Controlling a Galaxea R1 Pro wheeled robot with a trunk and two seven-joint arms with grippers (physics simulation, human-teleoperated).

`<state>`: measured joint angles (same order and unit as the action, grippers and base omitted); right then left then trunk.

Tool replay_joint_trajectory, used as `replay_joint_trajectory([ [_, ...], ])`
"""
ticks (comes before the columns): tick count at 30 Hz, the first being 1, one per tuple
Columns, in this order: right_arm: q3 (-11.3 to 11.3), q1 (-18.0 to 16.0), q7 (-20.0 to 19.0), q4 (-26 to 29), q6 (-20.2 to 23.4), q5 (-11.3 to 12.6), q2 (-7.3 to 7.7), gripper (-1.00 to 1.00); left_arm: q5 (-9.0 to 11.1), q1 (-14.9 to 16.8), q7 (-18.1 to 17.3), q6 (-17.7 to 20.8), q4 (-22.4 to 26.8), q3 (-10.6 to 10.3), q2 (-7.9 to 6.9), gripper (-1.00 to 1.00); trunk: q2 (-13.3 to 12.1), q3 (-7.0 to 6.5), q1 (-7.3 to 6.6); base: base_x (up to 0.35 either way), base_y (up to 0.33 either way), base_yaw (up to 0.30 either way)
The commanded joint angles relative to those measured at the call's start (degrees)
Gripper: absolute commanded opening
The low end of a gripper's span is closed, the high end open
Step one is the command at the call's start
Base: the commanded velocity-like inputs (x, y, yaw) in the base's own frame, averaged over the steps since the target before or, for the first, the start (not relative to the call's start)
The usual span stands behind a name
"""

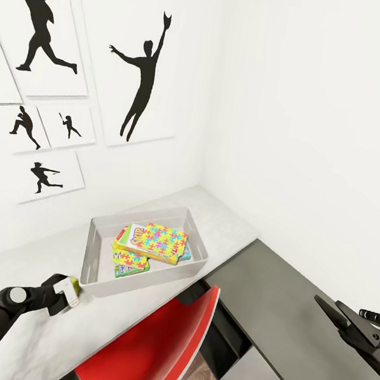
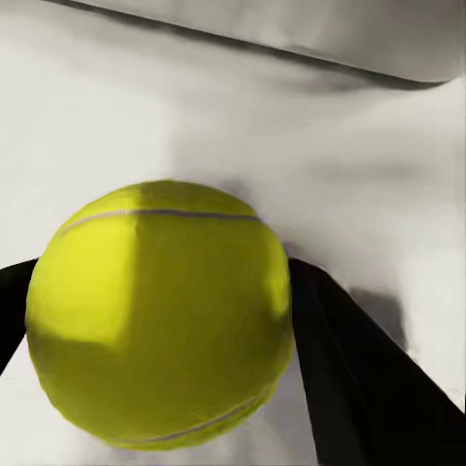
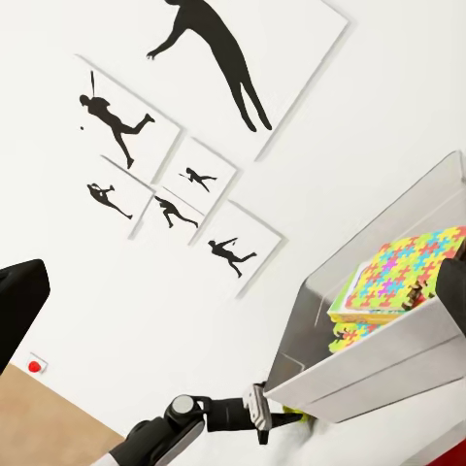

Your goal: Put all the toys in the child's room - the three board games (two on the bed and one on the table), the two jigsaw puzzles on the table, and the tennis ball on the table - inside the toy box on the table in the child's room.

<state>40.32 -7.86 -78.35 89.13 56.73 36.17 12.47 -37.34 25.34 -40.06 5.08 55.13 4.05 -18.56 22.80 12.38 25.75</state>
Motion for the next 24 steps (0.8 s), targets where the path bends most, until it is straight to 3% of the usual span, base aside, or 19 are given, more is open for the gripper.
replay_joint_trajectory([
  [1, 0.02, -0.05, -0.05, 0.02, 0.40, 0.13, 0.01, 1.00, -0.28, 0.04, -0.37, 0.19, 0.09, 0.08, 0.02, -1.00, 0.12, 0.11, 0.03, 0.000, 0.000, 0.000],
  [24, 0.02, -0.05, -0.13, 0.02, 0.32, 0.13, -0.03, 1.00, -0.28, 0.07, -0.60, 0.12, 0.06, -0.07, -0.12, -1.00, 0.12, -0.53, 0.03, 0.000, 0.000, 0.000],
])
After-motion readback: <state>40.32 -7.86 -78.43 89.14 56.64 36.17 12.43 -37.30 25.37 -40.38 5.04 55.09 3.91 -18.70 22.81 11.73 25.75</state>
